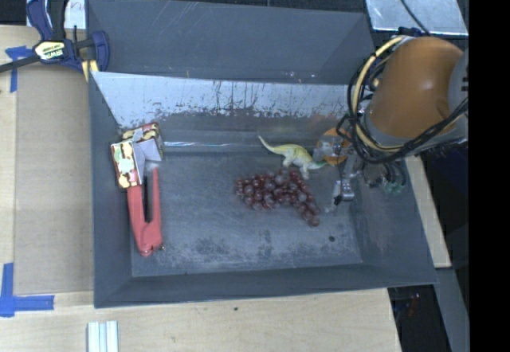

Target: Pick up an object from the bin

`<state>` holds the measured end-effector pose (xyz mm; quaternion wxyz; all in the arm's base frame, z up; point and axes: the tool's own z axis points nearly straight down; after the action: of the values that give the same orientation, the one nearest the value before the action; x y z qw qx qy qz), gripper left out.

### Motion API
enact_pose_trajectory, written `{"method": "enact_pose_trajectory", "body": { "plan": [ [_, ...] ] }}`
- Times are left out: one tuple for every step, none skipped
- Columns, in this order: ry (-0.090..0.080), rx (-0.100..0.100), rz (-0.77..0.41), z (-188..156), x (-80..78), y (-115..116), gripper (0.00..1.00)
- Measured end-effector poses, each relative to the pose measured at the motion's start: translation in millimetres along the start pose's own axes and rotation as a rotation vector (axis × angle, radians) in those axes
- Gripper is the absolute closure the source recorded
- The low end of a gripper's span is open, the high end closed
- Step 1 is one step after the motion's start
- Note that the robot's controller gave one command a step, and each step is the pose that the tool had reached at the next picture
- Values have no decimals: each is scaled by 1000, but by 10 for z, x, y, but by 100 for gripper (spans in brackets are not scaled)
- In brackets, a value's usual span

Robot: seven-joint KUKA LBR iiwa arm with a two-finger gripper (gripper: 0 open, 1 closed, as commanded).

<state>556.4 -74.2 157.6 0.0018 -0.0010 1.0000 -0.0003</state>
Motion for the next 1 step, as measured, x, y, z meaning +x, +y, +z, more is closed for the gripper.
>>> {"method": "enact_pose_trajectory", "body": {
  "plan": [
    [0,0,0,0,0,0,0]
  ]
}}
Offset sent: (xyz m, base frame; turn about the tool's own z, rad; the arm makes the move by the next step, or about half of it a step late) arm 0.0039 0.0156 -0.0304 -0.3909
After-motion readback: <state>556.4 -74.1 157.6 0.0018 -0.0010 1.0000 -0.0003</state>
